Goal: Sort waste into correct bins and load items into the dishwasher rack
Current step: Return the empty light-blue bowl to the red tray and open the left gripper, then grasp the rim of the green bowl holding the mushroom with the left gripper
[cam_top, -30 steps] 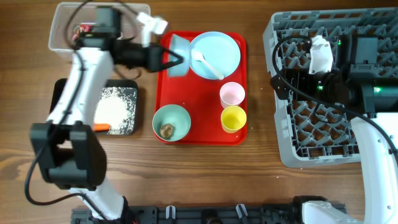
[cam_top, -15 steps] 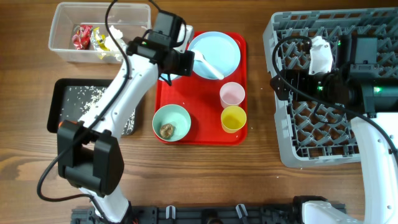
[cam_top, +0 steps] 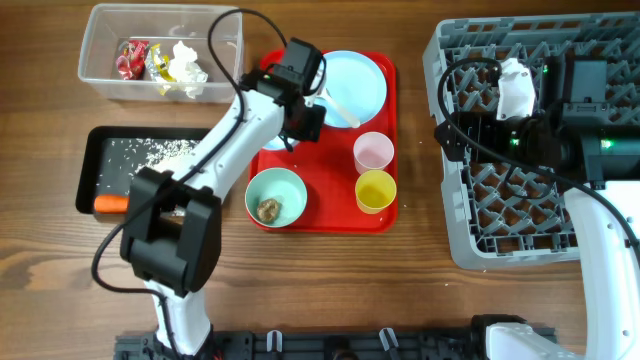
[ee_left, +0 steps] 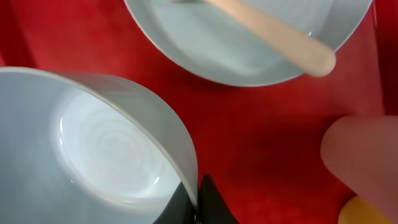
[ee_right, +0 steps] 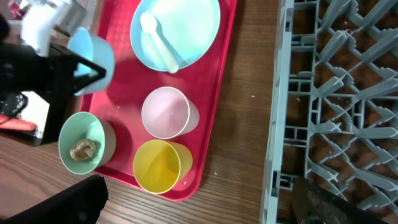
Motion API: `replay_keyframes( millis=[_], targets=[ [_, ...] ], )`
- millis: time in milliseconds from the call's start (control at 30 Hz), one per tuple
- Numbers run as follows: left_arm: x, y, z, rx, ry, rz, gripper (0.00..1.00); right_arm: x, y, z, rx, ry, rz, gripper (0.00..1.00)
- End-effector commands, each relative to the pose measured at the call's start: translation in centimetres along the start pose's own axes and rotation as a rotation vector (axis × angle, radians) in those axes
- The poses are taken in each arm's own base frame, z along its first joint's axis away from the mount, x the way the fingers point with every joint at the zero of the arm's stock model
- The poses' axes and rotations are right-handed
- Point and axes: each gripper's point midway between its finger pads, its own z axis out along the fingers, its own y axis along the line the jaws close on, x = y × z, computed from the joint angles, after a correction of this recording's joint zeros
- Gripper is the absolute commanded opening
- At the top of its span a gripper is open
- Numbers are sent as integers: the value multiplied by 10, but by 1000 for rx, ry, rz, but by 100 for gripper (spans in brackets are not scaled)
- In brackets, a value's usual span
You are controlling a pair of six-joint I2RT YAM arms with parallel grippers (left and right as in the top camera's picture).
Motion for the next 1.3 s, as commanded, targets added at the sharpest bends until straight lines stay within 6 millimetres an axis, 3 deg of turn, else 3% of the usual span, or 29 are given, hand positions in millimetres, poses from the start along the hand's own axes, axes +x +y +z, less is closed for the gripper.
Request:
replay_keyframes(
  millis=[0,267,500,700,767,833,933,1100,1267],
  targets=[
    [3,-4,3,-13,7,-1,4,0,-2,3,14,9,6,97],
    [5,-4,3,-15,18,-1,14,0,-2,3,14,9,5,97],
    [4,-4,-3,-14,14,-2,48,-1,-2,3,14,6,4,97],
    [-9,-12,-73,6,-20,1,65,-4,-2,3,14,-5,0,98],
    [-2,-24,-95,58,-10,12,67,-4,-2,3,14,-8,-1,99],
    [10,-34,-103,92,22,23,67,-5,-2,3,14,-9,-1,99],
    [38,-43,-100,90,131,48,67,-5,-2,3,14,-11,-2,99],
    [82,-54,-74,71,265,85,66,-7,-2,3,14,-17,-4,99],
    [115,-41,-42,-14,335,1,65,-5,-2,3,14,-12,-2,99]
  ],
)
